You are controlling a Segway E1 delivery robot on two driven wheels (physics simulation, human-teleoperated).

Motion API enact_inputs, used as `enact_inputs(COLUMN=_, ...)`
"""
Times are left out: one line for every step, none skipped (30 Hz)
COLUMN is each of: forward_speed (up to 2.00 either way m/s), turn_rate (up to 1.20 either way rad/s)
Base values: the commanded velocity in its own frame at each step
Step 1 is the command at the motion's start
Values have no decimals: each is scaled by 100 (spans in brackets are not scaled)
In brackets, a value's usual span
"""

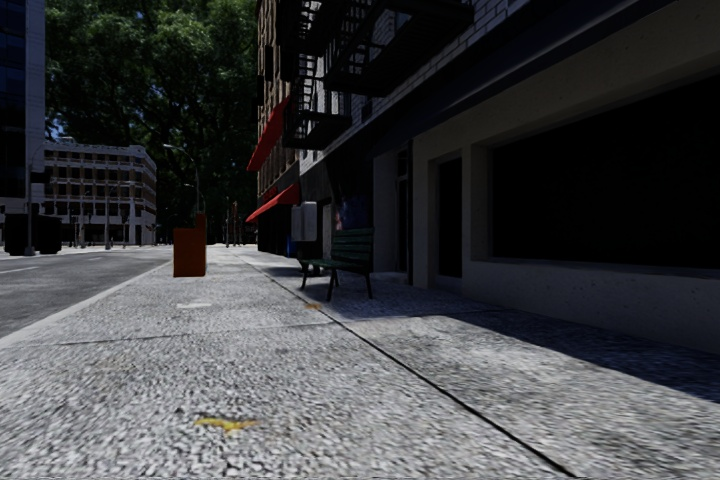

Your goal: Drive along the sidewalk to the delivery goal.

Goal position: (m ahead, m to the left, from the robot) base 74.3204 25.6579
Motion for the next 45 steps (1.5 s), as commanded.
enact_inputs(forward_speed=200, turn_rate=37)
enact_inputs(forward_speed=200, turn_rate=37)
enact_inputs(forward_speed=200, turn_rate=41)
enact_inputs(forward_speed=200, turn_rate=44)
enact_inputs(forward_speed=200, turn_rate=49)
enact_inputs(forward_speed=200, turn_rate=49)
enact_inputs(forward_speed=200, turn_rate=52)
enact_inputs(forward_speed=200, turn_rate=52)
enact_inputs(forward_speed=200, turn_rate=52)
enact_inputs(forward_speed=200, turn_rate=52)
enact_inputs(forward_speed=200, turn_rate=52)
enact_inputs(forward_speed=200, turn_rate=52)
enact_inputs(forward_speed=200, turn_rate=53)
enact_inputs(forward_speed=200, turn_rate=53)
enact_inputs(forward_speed=200, turn_rate=53)
enact_inputs(forward_speed=200, turn_rate=53)
enact_inputs(forward_speed=200, turn_rate=53)
enact_inputs(forward_speed=200, turn_rate=53)
enact_inputs(forward_speed=200, turn_rate=53)
enact_inputs(forward_speed=200, turn_rate=53)
enact_inputs(forward_speed=200, turn_rate=53)
enact_inputs(forward_speed=200, turn_rate=53)
enact_inputs(forward_speed=200, turn_rate=53)
enact_inputs(forward_speed=200, turn_rate=53)
enact_inputs(forward_speed=200, turn_rate=53)
enact_inputs(forward_speed=200, turn_rate=53)
enact_inputs(forward_speed=200, turn_rate=53)
enact_inputs(forward_speed=200, turn_rate=53)
enact_inputs(forward_speed=200, turn_rate=53)
enact_inputs(forward_speed=200, turn_rate=49)
enact_inputs(forward_speed=200, turn_rate=49)
enact_inputs(forward_speed=200, turn_rate=44)
enact_inputs(forward_speed=200, turn_rate=38)
enact_inputs(forward_speed=200, turn_rate=22)
enact_inputs(forward_speed=200, turn_rate=22)
enact_inputs(forward_speed=200, turn_rate=0)
enact_inputs(forward_speed=200, turn_rate=0)
enact_inputs(forward_speed=200, turn_rate=0)
enact_inputs(forward_speed=200, turn_rate=0)
enact_inputs(forward_speed=200, turn_rate=0)
enact_inputs(forward_speed=200, turn_rate=0)
enact_inputs(forward_speed=200, turn_rate=0)
enact_inputs(forward_speed=200, turn_rate=0)
enact_inputs(forward_speed=200, turn_rate=0)
enact_inputs(forward_speed=200, turn_rate=0)
